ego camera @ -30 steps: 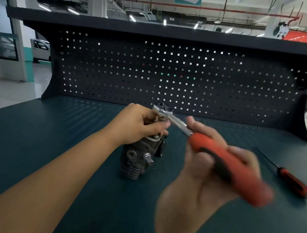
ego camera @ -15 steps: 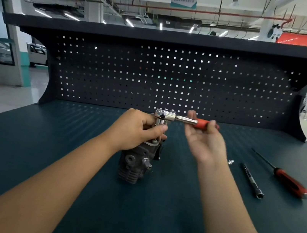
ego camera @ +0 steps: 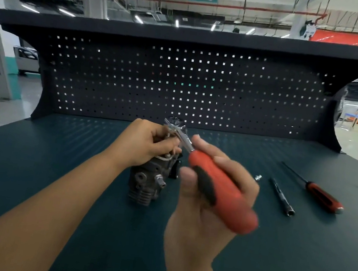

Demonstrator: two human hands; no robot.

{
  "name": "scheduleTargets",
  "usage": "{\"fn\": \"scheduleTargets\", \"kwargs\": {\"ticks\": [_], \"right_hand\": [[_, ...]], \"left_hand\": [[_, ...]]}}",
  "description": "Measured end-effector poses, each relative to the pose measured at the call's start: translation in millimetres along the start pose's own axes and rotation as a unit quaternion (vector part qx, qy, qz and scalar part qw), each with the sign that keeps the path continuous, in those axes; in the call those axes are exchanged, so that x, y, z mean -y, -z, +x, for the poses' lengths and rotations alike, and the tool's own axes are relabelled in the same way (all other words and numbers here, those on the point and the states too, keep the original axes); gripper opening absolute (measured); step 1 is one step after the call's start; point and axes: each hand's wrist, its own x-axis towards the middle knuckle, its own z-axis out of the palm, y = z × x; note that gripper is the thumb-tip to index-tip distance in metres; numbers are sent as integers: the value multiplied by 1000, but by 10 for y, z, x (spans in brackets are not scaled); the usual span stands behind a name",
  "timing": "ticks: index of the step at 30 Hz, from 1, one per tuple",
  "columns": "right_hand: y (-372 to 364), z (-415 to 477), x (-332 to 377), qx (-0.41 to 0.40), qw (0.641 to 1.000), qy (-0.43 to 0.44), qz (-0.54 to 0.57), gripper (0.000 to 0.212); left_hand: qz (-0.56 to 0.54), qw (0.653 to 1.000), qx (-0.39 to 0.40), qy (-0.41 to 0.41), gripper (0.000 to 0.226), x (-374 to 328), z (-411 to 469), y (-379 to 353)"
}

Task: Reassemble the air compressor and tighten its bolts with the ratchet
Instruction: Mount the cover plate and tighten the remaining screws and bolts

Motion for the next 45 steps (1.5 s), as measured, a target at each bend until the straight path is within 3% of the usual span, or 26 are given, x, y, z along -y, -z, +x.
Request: {"fn": "scheduleTargets", "kwargs": {"ticks": [2, 5, 7, 9, 11, 15, 18, 21, 24, 27, 30, 33, 35, 37, 39, 41, 43, 45], "right_hand": [[123, 210, -63, -79, 988, -103, 81, 31], [304, 620, -330, -189, 908, -319, 193, 25], [307, 800, -539, -201, 858, -425, 205, 26], [263, 854, -688, -190, 827, -478, 228, 25], [217, 829, -701, -182, 834, -464, 237, 28], [164, 613, -332, -142, 923, -290, 211, 29], [-12, 290, 5, -34, 987, -111, 111, 32], [-116, -11, 120, 66, 997, -42, 9, 41], [-81, 93, 82, -17, 994, -96, 42, 30], [104, 475, -121, -157, 959, -209, 108, 15], [272, 748, -449, -173, 913, -343, 137, 16], [253, 939, -745, -162, 829, -494, 207, 27], [200, 992, -824, -171, 790, -535, 246, 31], [185, 936, -785, -182, 807, -501, 255, 31], [229, 781, -606, -180, 854, -425, 241, 28], [291, 556, -378, -151, 910, -315, 221, 20], [243, 285, -157, -108, 961, -199, 159, 28], [157, 66, -58, -68, 989, -98, 85, 33]], "left_hand": [[7, 1000, 6, 13, 34, 4, 18, 2], [15, 999, 13, 33, 27, 14, 36, 10], [22, 999, 20, 24, 30, 29, 33, 9], [24, 999, 15, 24, 31, 44, 34, 17], [29, 999, 13, 32, 33, 77, 43, 36], [22, 999, 4, 36, 35, 74, 32, 53], [29, 999, 1, 37, 34, 30, 42, 37], [112, 993, -7, 43, 42, 23, 49, 1], [59, 997, 2, 42, 48, 3, 21, 20], [43, 998, 28, 44, 30, -3, 42, 25], [46, 997, 37, 48, 34, 21, 48, 20], [56, 997, 44, 39, 30, 33, 52, 21], [59, 997, 41, 34, 29, 47, 57, 32], [50, 997, 37, 37, 29, 52, 59, 47], [46, 998, 33, 35, 29, 71, 57, 51], [40, 998, 29, 35, 27, 72, 58, 50], [27, 999, 21, 34, 34, 50, 59, 47], [20, 999, 19, 37, 45, 29, 49, 48]]}}
